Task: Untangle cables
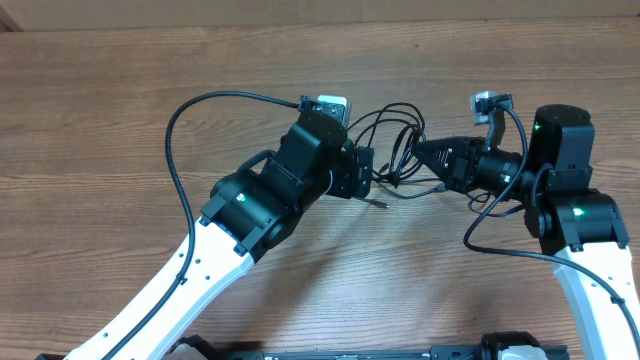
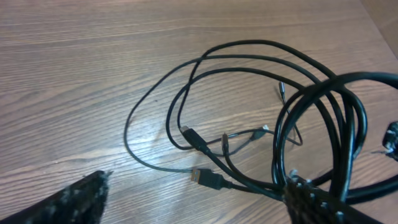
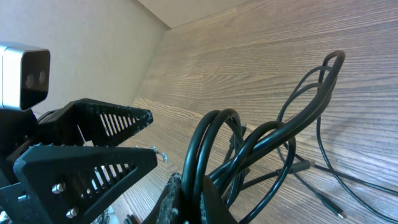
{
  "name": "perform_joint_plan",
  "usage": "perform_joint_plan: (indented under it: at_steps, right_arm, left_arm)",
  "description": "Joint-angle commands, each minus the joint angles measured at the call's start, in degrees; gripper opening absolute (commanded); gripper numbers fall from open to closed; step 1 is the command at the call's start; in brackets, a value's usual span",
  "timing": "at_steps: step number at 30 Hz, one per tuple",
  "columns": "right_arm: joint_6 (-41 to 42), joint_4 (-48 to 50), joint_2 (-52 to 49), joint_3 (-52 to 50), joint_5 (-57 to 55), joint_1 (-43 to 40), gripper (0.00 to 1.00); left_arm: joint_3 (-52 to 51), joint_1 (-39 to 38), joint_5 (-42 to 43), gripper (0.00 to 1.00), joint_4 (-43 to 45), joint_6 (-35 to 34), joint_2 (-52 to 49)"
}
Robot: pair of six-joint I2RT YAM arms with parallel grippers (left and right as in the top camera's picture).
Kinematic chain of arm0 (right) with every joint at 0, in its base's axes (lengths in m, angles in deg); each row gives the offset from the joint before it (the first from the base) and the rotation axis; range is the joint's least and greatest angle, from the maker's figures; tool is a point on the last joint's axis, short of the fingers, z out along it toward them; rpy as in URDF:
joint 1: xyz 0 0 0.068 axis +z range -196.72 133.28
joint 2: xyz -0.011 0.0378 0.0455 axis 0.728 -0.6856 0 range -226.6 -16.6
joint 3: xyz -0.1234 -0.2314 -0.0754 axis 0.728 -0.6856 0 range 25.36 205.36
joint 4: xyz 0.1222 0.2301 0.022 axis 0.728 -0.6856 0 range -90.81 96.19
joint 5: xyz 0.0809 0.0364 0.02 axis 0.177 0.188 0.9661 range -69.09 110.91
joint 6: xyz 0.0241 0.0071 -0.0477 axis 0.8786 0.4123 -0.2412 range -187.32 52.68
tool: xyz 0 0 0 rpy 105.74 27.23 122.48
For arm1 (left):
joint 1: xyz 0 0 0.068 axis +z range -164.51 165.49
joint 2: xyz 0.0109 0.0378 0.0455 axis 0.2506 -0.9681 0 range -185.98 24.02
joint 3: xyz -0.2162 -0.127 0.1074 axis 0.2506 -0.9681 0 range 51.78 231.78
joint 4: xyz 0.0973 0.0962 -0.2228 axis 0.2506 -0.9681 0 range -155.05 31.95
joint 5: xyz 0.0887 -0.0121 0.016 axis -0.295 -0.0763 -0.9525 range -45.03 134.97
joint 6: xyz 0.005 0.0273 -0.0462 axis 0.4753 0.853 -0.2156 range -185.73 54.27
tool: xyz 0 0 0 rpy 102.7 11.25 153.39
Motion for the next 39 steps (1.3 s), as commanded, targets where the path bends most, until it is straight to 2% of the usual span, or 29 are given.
perform_joint_plan:
  at_steps: [1, 4, 6, 8, 17, 22, 24, 25, 27, 31, 39]
  right_arm:
    - [-1.31, 0.35, 0.37, 0.17, 0.61, -0.11, 0.04]
    - [-1.29, 0.37, 0.37, 0.17, 0.66, -0.11, 0.04]
    - [-1.29, 0.39, 0.37, 0.17, 1.18, -0.11, 0.04]
    - [-1.36, 0.42, 0.37, 0.17, 1.92, -0.11, 0.04]
    - [-2.84, 0.42, 0.37, 0.17, 4.2, -0.11, 0.04]
    - [-2.86, 0.39, 0.37, 0.17, 4.79, -0.11, 0.04]
    - [-2.86, 0.37, 0.37, 0.17, 4.76, -0.11, 0.04]
    - [-2.86, 0.37, 0.37, 0.17, 4.76, -0.11, 0.04]
    - [-2.86, 0.37, 0.37, 0.17, 4.76, -0.11, 0.04]
    - [-2.89, 0.15, 0.37, 0.17, 4.76, -0.11, 0.04]
    - [-4.39, -1.4, 0.37, 0.17, 4.72, -0.11, 0.04]
  left_arm:
    - [0.92, 0.22, 7.93, 0.84, 1.75, 3.39, 1.01]
    - [0.92, 0.22, 14.8, 0.83, 2.97, 7.74, 0.96]
    - [0.92, 0.22, 15.28, 0.92, 2.51, 8.41, 0.63]
    - [0.92, 0.22, 15.98, 0.95, 2.23, 8.7, 0.02]
    - [0.92, 0.22, 18.32, 0.95, 2.82, 8.98, -2.6]
    - [0.92, 0.22, 18.47, 0.94, 4.7, 6.93, -4.59]
    - [0.92, 0.2, 18.67, 0.89, 5.18, 5.95, -5.64]
    - [0.92, 0.22, 18.6, 0.76, 5.16, 5.99, -6.64]
    - [0.92, 0.24, 18.56, 0.65, 4.96, 5.99, -7.52]
    - [0.92, 0.28, 16.81, 0.51, 4.48, 5.97, -9.38]
    - [0.92, 0.66, 14.32, 0.43, 3.56, 5.95, -9.55]
